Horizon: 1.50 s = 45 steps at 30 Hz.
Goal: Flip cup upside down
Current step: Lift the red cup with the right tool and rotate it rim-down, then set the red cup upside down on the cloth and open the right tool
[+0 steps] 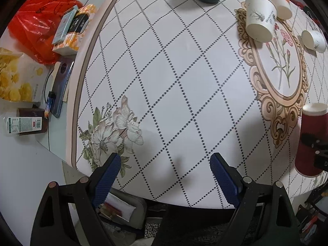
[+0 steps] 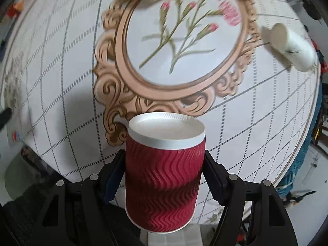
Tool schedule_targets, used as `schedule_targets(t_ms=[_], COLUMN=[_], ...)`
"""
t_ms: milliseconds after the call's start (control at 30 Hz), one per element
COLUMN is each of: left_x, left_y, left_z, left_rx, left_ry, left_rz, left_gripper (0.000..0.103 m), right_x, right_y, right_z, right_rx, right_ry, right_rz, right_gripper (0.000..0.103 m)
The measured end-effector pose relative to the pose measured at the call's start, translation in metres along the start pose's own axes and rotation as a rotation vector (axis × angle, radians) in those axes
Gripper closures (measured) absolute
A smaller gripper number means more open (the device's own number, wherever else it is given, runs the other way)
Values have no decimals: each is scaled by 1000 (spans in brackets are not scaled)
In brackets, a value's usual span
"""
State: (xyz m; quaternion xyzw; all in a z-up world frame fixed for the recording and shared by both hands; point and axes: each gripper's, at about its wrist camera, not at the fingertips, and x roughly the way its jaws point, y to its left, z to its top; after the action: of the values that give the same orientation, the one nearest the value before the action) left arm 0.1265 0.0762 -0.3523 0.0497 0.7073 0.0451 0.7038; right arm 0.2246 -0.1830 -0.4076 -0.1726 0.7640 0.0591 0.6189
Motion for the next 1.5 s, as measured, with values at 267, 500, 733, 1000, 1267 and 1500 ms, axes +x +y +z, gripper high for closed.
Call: schedule_targets(t_ms=[267, 500, 733, 1000, 1267, 1500], left_x=[-7, -7, -7, -10, -20, -41], left_y=[-25, -46, -62, -71, -79, -87], left_z=[8, 13, 11, 1, -11, -21], left_rx=[65, 111, 159, 181, 203, 216], left_ry=[-12, -12, -17, -42, -81, -140], left_rz=[-12, -18, -8, -12, -35, -69], left_gripper=[14, 14, 14, 14, 14, 14], right_x=[-24, -54, -45, -42, -32, -39], right_y=[-49, -21, -2, 19, 23, 19], right_z=[-35, -56, -65, -91, -109, -127], right_rx=[182, 322, 354, 297, 331, 392], right_ry=[-289, -568, -713, -701, -658, -611], right_rz=[58, 51, 12, -33, -53, -24], right_gripper=[29, 29, 29, 28, 28, 9])
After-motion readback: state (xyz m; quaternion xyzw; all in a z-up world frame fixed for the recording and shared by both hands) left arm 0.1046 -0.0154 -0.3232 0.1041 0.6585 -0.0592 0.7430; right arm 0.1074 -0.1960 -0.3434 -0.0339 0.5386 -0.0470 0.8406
